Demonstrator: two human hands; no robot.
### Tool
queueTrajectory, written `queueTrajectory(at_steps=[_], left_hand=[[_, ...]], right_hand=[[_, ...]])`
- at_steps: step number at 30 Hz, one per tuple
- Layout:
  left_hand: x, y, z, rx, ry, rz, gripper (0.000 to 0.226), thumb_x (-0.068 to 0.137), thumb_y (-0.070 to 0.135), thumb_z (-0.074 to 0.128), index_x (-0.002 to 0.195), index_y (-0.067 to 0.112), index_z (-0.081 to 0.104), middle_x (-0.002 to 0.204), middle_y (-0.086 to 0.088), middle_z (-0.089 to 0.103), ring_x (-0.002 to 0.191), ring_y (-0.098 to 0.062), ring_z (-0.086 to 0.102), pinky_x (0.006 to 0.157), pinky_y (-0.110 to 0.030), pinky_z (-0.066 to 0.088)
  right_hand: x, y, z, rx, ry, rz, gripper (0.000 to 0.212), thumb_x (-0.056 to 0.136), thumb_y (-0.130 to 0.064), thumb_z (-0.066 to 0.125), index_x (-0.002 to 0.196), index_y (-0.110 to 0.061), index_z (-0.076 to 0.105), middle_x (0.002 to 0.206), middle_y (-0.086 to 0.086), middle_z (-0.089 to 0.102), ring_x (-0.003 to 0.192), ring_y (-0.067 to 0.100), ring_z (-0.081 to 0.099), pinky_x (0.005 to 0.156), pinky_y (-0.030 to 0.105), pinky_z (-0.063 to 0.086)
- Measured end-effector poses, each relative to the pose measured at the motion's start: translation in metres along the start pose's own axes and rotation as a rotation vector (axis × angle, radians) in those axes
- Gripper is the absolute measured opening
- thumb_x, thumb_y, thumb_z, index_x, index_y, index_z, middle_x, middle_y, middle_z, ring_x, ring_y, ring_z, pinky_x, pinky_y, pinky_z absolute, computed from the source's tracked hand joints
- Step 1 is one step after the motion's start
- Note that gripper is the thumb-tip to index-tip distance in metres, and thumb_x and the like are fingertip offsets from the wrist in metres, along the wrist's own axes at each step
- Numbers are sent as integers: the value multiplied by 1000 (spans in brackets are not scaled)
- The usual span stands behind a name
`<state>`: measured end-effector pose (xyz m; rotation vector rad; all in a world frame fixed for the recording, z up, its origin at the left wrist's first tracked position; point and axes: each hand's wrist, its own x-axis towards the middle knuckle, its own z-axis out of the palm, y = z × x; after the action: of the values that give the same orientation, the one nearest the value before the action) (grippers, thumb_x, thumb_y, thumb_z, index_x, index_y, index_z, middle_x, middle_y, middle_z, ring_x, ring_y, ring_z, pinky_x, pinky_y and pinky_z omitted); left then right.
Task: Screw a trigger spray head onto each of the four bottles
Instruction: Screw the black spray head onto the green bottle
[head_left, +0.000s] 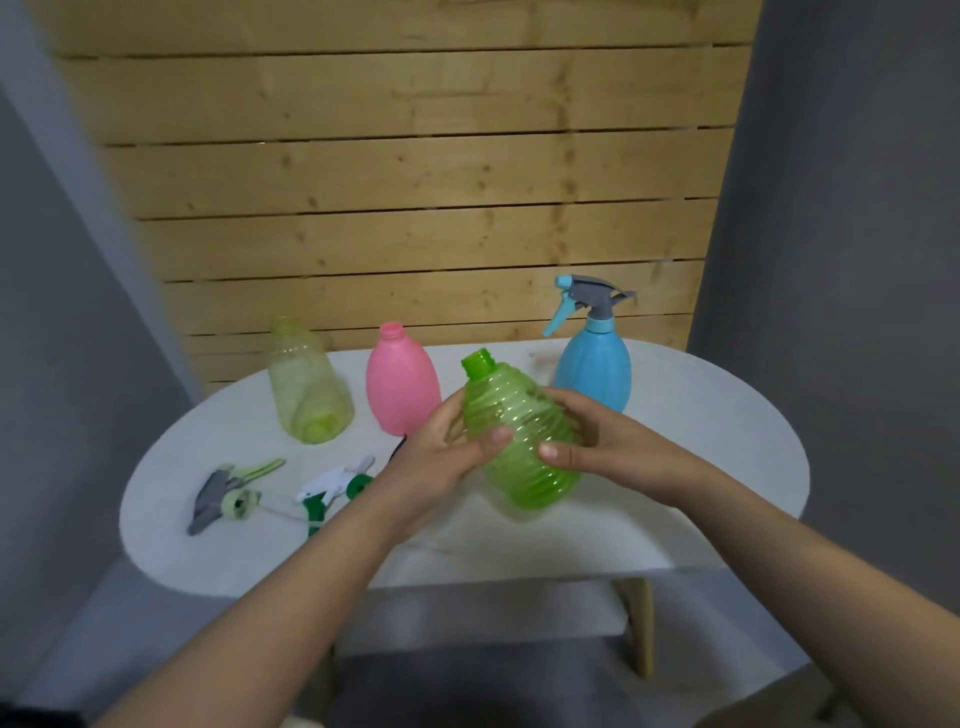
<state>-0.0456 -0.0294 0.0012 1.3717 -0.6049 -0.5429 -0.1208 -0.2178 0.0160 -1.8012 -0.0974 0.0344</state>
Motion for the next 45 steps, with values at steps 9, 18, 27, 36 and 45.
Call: queueTrajectory(at_steps=[9,18,27,36,45], left_hand=[[-3,1,-19,552,313,-34,41,88,40,55,122,18,59,119,4,63,107,-9,58,86,-17,44],[22,-26,-73,1197,337,-369,48,78,53,59,112,19,59,113,-5,60,108,-30,52,84,-36,37],[29,-35,-65,1103,364,-288,42,72,41,71,105,19,58,96,4,55,97,-25,52,76,-34,21],[32,-35,-56,816,339,-275,45,60,29,84,89,11,53,76,5,52,64,-11,48,44,-20,37],[26,-15,-53,271,458,-144,20,77,17,73,96,12,71,71,1,67,56,-3,62,60,-18,48]], right_hand=[[-2,7,-5,-190,178,180,85,54,-53,79,130,-32,47,118,-5,62,105,10,61,86,23,48],[5,15,-15,-374,234,221,80,64,-46,79,133,-31,41,119,-2,57,104,13,57,74,18,45],[16,21,-15,-458,215,231,87,61,-50,79,136,-33,38,121,-5,52,104,13,53,77,20,41],[13,23,-17,-511,214,245,88,61,-52,78,136,-33,36,119,-6,50,100,12,52,66,10,38],[0,12,-29,-469,252,199,86,59,-46,82,133,-34,41,123,-2,57,109,16,56,95,33,46]])
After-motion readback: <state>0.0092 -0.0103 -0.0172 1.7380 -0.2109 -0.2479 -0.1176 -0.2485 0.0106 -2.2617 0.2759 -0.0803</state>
